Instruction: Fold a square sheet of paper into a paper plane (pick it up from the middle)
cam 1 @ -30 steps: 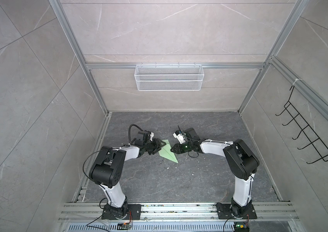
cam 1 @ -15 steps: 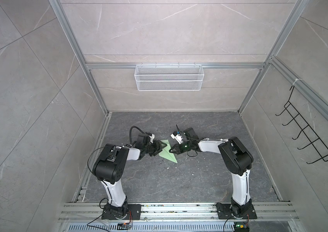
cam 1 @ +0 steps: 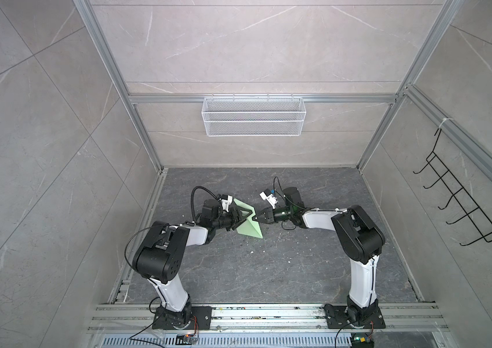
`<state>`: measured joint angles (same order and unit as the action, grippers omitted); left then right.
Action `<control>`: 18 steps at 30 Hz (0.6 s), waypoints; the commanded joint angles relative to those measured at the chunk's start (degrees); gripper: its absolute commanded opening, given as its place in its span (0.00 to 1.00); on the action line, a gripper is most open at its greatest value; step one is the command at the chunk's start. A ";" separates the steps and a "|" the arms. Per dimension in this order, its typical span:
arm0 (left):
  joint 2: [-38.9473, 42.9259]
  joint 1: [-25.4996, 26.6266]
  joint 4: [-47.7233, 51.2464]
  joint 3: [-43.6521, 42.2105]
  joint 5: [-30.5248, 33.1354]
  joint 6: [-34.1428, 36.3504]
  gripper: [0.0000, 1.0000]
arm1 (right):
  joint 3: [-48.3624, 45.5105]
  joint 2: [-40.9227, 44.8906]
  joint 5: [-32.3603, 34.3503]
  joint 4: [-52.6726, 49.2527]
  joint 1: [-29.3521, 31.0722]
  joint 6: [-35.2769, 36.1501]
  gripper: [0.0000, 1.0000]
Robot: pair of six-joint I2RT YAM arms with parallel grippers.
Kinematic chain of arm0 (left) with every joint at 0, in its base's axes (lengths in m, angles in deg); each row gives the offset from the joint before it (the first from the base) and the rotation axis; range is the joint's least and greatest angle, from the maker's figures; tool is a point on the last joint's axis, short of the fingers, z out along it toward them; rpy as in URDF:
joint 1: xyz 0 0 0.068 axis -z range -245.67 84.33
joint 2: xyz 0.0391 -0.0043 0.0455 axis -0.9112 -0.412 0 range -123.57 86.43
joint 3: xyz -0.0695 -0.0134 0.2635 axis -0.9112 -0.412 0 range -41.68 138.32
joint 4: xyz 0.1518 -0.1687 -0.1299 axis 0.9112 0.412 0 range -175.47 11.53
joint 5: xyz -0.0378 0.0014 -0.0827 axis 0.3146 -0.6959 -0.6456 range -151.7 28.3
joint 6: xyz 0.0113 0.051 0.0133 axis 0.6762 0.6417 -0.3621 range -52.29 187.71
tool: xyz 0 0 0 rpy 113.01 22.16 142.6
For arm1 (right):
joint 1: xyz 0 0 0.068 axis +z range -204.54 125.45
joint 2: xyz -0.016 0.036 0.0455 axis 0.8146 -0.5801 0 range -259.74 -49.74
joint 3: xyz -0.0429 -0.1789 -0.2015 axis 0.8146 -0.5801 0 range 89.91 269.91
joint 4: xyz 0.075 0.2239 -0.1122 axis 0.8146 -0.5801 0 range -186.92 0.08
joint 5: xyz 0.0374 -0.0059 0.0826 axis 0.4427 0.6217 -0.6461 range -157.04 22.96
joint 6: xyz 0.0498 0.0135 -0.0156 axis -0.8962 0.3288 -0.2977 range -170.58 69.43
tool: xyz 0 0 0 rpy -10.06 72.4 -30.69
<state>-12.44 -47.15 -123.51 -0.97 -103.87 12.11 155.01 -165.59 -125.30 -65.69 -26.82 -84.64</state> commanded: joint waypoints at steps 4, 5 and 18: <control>1.99 -0.59 -7.78 1.12 -2.65 -1.70 0.63 | -0.45 2.56 -4.83 7.20 0.16 -7.56 0.05; 2.10 -0.67 -9.11 1.13 -2.97 -2.03 0.61 | -0.38 2.56 -5.08 7.70 0.17 -8.43 0.05; 5.08 -1.38 -11.04 0.56 -2.24 -0.19 0.30 | -0.06 2.61 -5.81 10.51 -0.14 -12.43 0.06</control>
<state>-9.49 -47.93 -131.79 -0.97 -105.51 10.54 155.01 -164.67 -129.93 -56.71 -26.82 -96.05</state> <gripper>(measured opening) 0.316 0.065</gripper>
